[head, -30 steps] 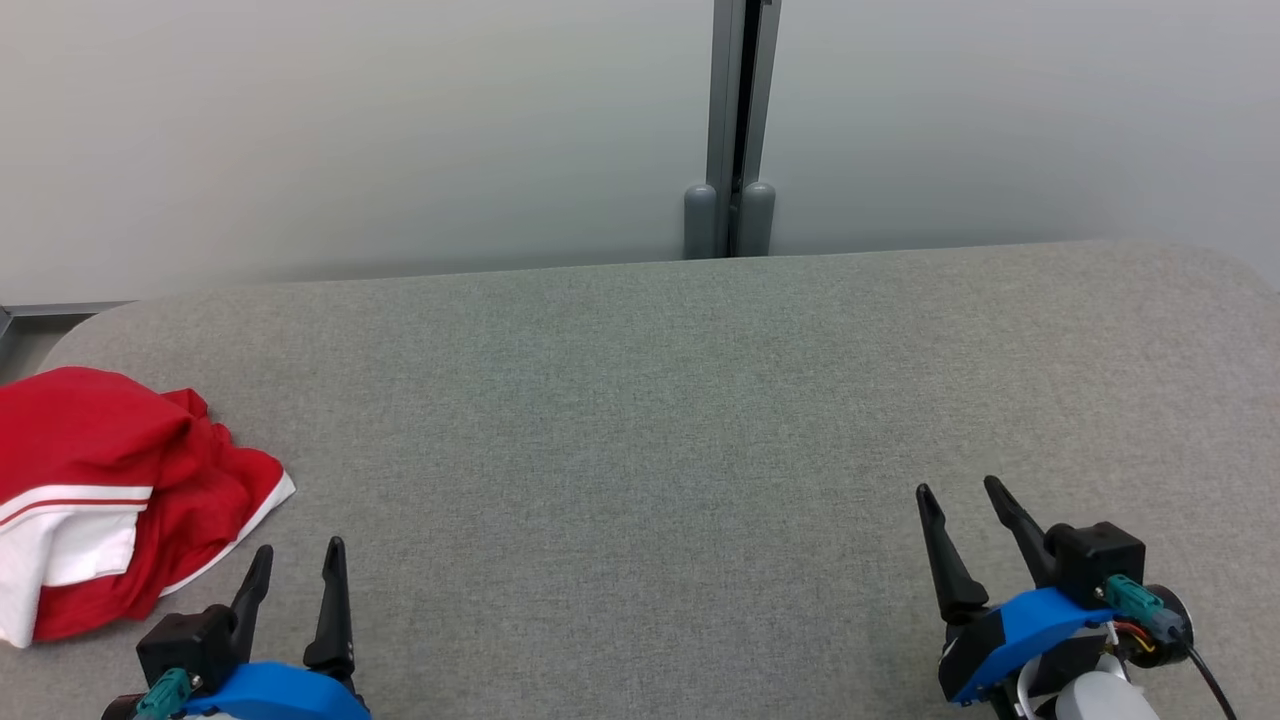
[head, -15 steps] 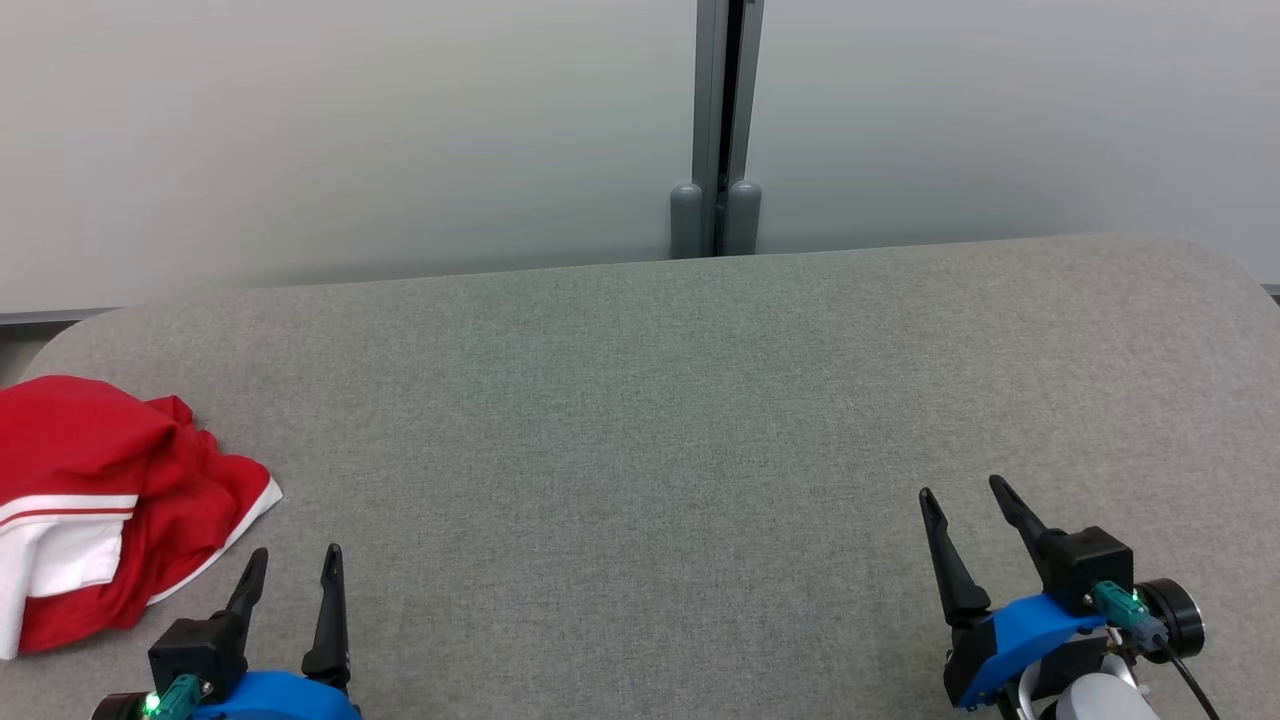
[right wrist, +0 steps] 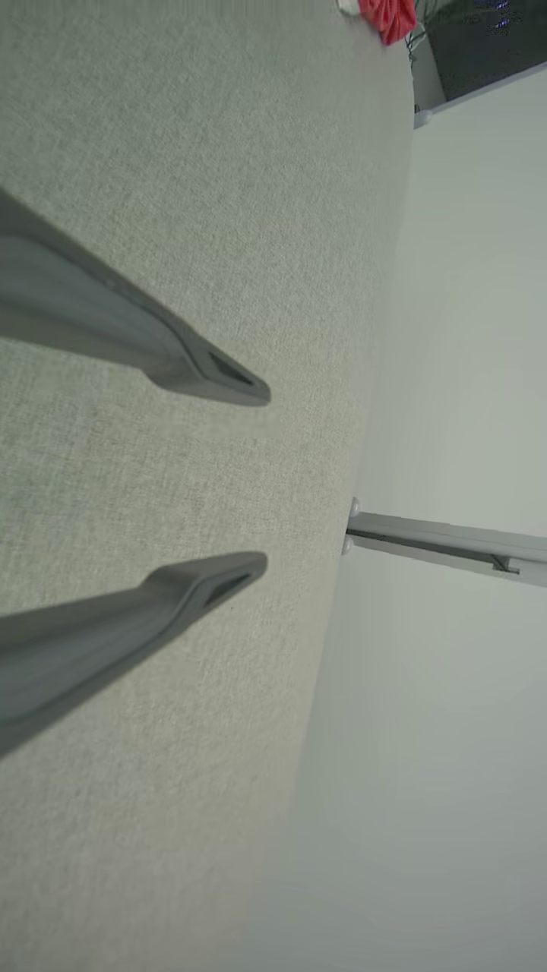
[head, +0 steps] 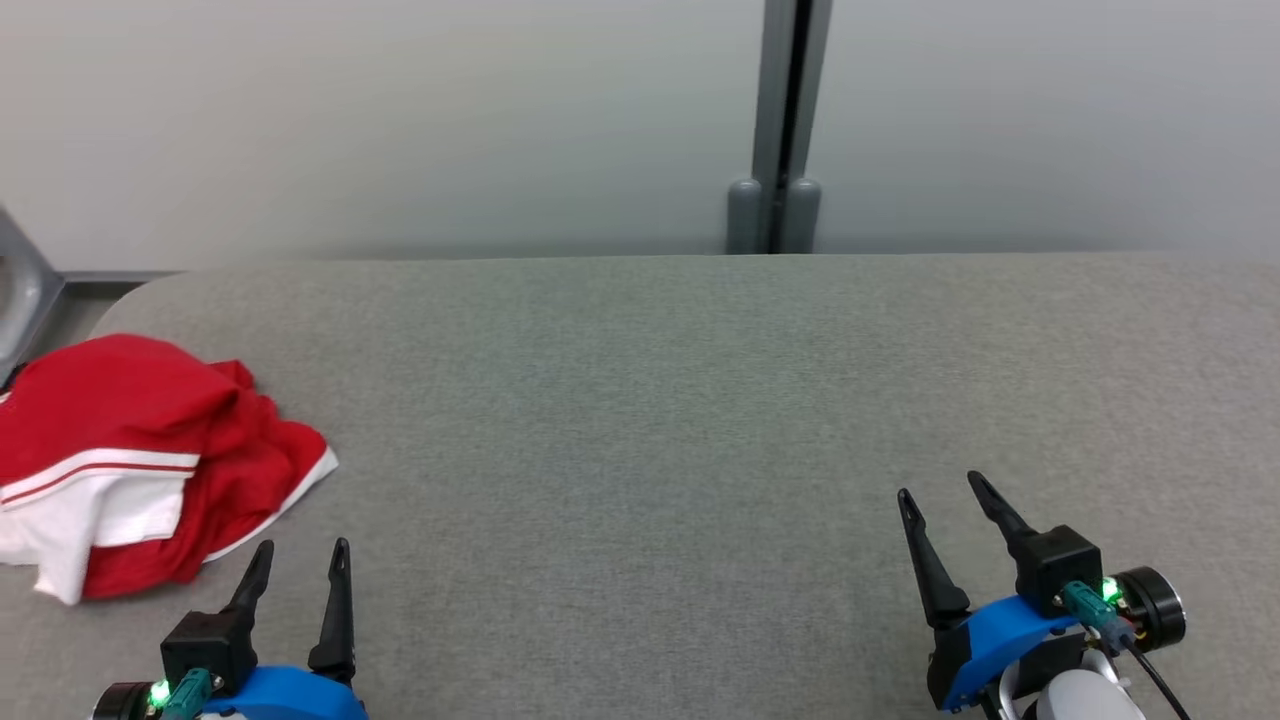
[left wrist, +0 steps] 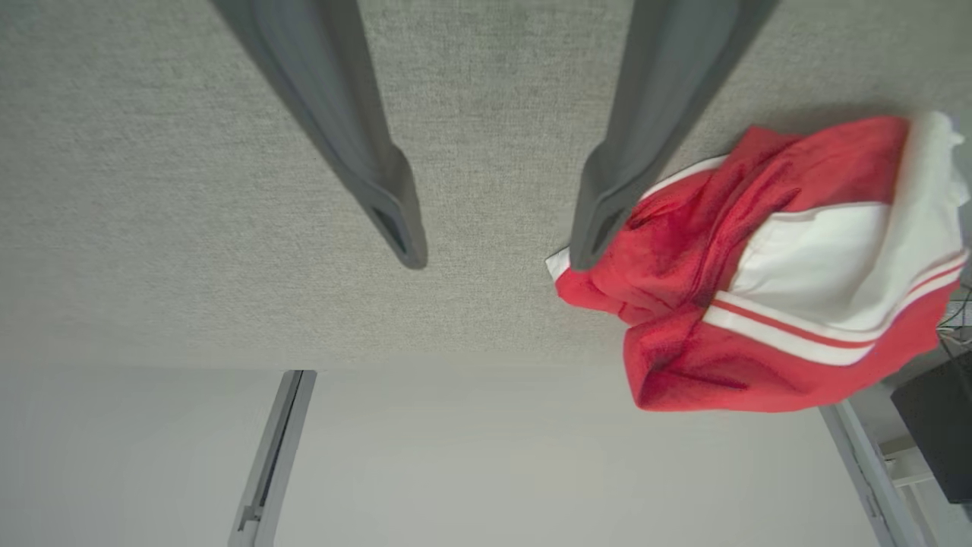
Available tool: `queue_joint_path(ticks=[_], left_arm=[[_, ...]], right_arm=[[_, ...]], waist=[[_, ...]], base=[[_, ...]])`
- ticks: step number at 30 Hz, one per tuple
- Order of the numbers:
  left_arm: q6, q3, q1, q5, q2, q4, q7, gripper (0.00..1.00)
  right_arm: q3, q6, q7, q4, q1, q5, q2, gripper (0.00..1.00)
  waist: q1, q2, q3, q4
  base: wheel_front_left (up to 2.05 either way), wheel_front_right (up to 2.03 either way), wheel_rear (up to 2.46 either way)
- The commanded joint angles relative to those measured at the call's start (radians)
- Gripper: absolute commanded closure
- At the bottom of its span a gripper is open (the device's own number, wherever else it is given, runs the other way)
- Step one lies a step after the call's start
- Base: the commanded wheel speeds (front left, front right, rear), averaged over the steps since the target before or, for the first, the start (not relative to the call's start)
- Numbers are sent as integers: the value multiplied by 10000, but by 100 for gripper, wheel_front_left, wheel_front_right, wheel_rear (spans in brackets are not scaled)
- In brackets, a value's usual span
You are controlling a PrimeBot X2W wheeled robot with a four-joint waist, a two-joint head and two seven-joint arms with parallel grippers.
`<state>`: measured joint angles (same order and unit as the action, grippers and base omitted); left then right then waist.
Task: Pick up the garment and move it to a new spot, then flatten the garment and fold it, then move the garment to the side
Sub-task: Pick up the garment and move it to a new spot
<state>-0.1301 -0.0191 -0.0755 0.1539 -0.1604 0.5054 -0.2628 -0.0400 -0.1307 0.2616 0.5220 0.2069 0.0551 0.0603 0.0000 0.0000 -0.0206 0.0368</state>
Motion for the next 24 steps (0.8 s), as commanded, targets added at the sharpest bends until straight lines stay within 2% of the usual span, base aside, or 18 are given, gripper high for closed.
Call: queue_joint_path(ticks=[1,8,15,19,24], left_arm=[[-11,-26,-131,41,-45,34,-30,0],[-11,168,-54,215,-135,318,-29,0],[-11,778,89,296,-202,636,-29,0],[-11,1006,227,257,-272,736,-29,0],[-11,1099,183,304,-332,754,-29,0]], right_arm=[[-51,-1,50,12,176,61,-46,0],[-480,-1,46,255,388,-35,-69,0],[-1193,-1,45,533,640,-245,-81,0],[-1612,-1,45,712,764,-458,-76,0],[-1829,-1,45,836,845,-601,-77,0]], waist=[[0,0,-203,377],[0,0,-323,1936],[0,0,-338,3427],[0,0,-328,3899],[0,0,-348,4074]], base=[[0,0,0],[0,0,0],[0,0,0],[0,0,0],[0,0,0]])
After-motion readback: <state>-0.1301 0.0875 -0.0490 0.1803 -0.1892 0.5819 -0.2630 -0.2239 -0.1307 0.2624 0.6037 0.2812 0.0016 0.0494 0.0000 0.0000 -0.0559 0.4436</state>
